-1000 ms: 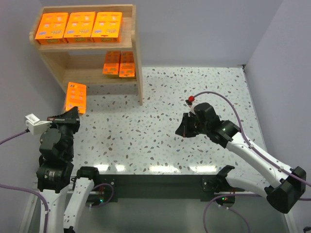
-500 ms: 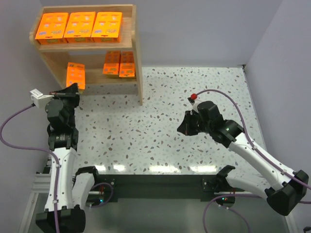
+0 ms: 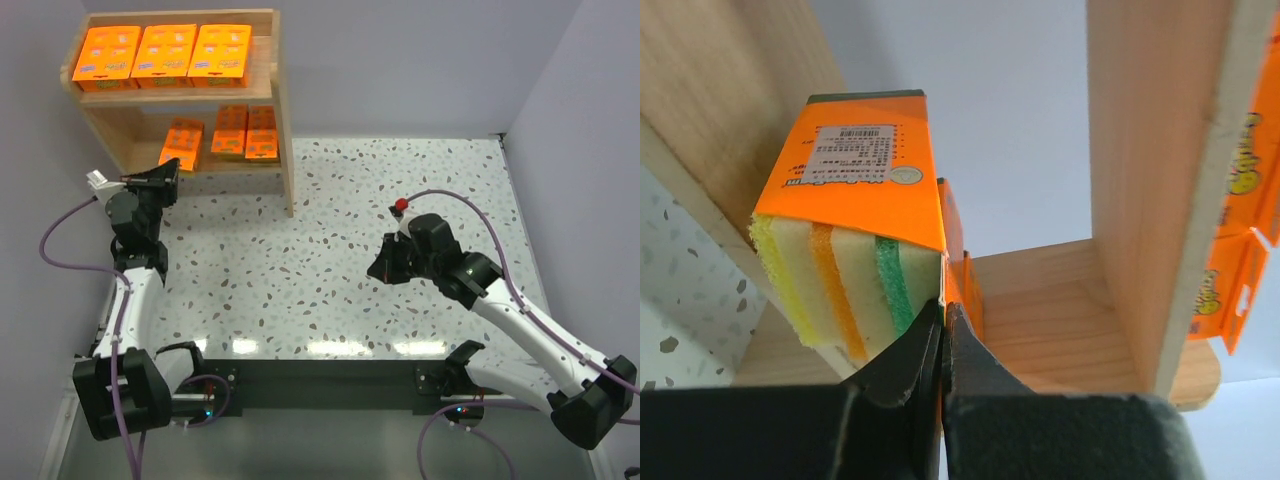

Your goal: Place and organize the cleaning sponges onto the shelf

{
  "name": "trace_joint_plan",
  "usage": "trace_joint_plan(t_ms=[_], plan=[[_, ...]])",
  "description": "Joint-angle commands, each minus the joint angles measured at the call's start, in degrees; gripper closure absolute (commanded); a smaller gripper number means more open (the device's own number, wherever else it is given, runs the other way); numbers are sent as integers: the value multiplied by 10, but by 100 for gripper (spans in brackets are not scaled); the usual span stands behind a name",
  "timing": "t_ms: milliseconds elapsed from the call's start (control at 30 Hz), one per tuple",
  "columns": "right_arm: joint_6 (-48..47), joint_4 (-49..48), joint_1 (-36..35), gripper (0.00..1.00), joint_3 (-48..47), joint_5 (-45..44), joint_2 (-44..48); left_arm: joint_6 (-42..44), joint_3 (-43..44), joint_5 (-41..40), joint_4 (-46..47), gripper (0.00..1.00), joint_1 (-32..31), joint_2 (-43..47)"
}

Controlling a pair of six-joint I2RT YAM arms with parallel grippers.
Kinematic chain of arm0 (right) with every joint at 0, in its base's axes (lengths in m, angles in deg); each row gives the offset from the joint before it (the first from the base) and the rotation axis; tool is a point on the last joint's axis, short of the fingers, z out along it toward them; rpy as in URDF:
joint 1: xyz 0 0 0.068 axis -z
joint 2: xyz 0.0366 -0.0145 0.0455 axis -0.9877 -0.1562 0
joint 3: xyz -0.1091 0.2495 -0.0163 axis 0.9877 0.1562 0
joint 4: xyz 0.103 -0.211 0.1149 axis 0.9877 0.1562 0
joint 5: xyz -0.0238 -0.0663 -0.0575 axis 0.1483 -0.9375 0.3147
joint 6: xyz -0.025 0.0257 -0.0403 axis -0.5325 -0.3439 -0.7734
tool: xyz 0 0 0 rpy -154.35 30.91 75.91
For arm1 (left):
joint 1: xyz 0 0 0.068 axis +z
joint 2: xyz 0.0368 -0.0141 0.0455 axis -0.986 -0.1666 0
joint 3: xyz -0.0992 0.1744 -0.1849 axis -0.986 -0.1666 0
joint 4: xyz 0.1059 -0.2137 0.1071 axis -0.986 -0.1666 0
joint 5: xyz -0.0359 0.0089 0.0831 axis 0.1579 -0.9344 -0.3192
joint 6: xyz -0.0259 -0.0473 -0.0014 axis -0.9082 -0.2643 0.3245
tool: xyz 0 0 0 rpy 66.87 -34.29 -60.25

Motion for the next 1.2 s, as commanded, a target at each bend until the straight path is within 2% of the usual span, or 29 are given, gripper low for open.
trace_joint_plan(t_ms=[0,400,633,1067,1100,1133,1167], plan=[[5,-14,4,100,7,2,13,-48,2,41,121,100,5,-31],[16,-17,5,100,30,-16,38,-75,31,41,141,100,4,-123],[15,-23,5,100,34,-9,28,-87,43,21,152,100,-22,-155],[18,-17,5,100,40,-14,47,-93,62,-17,126,100,-52,-160],[19,-16,5,100,40,-14,48,-92,60,-20,119,96,-52,-157],[20,-17,5,100,40,-14,48,-93,57,-25,109,88,-52,-150],[20,-17,5,100,40,-14,47,-91,54,-26,107,69,-52,-147]])
